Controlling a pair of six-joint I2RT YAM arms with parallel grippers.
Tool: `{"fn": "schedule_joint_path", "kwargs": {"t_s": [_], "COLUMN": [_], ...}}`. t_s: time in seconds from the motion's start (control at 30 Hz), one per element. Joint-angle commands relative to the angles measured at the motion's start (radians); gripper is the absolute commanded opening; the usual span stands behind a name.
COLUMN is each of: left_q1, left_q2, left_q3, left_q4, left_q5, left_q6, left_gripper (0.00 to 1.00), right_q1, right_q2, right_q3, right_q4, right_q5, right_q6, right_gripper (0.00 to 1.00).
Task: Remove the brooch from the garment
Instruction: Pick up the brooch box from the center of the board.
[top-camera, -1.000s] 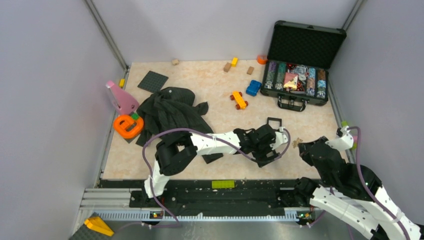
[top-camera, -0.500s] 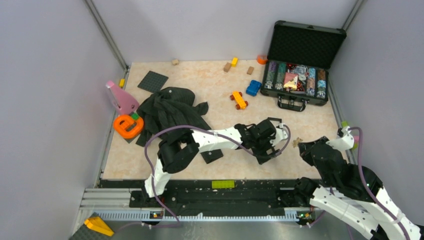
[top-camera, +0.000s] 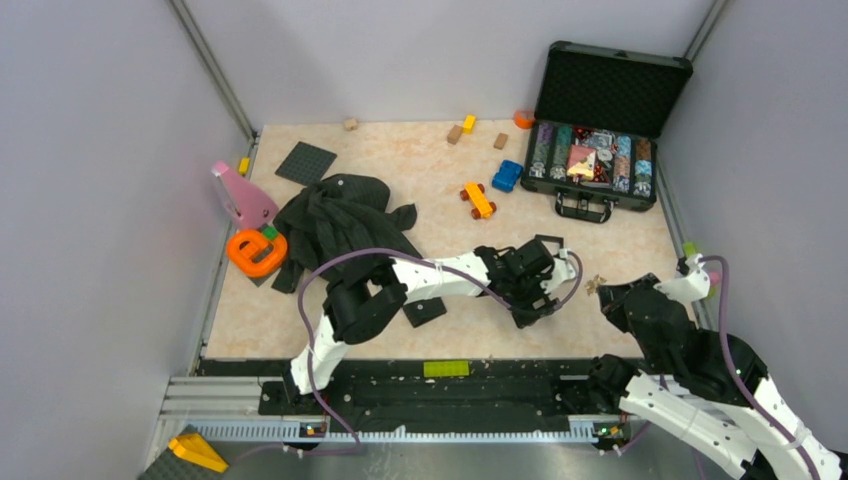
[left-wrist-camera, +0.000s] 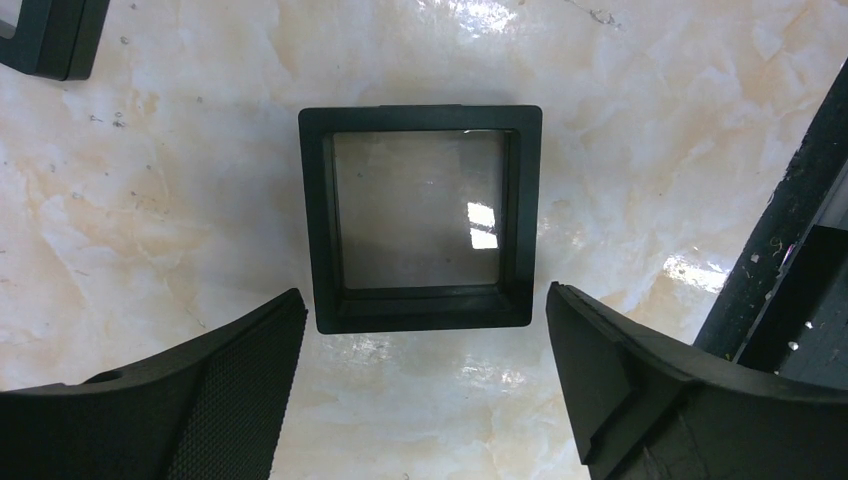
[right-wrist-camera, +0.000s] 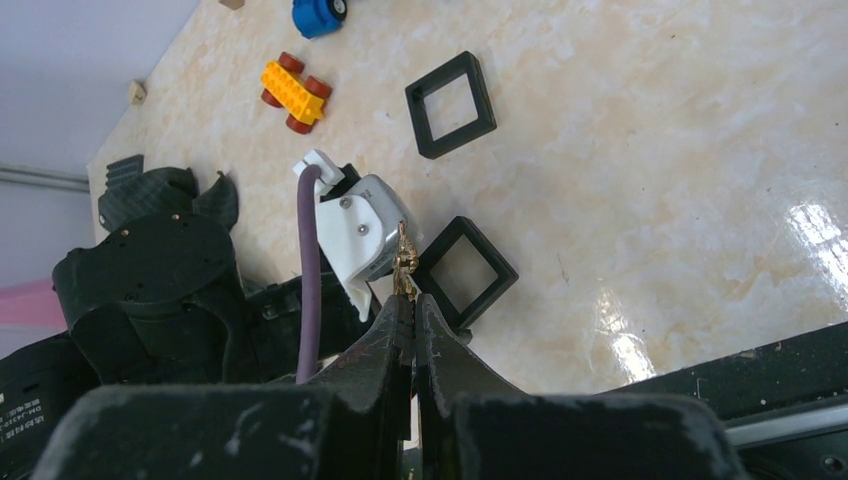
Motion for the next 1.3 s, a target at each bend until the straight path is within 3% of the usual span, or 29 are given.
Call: {"fn": "schedule_joint_path", "kwargs": {"t_s": [0.0, 0.23, 0.57, 0.8, 1.07, 1.27], "left_q1": [0.001, 0.003, 0.008, 0.013, 0.079, 0.166], "left_q2": [0.0, 0.004, 0.014, -0.005, -0.183, -0.355], "left_q3": [0.051, 0.059, 0.082, 0.095, 0.021, -0.108], "left_q4": [0.002, 0.005, -0.025, -0.069, -0.093, -0.108], "left_q5": [0.01, 0.015, 0.036, 0.029, 0.019, 0.063], "left_q6": [-0.001, 0.0, 0.001, 0.005, -0.076, -0.182], "left_gripper": [0.87, 0.85, 0.65, 0.6, 0.57, 0.57], "right_q1": [-0.002, -0.002, -0.002, -0.002, -0.002, -0.002], "right_q2": [-0.016, -0.02, -0.032, -0.031, -0.002, 0.036], "right_q3": [0.04, 0.034, 0.04, 0.039, -0.019, -0.165], "right_q4": [0.001, 0.001, -0.013, -0.012, 0.042, 0.237], "right_q5": [0.017, 0.009, 0.012, 0.013, -0.022, -0.109], "right_q6": [0.006, 0.007, 0.016, 0.017, -0.008, -0.058], "right_gripper": [0.0, 0.0, 0.0, 0.0, 0.0, 0.0]}}
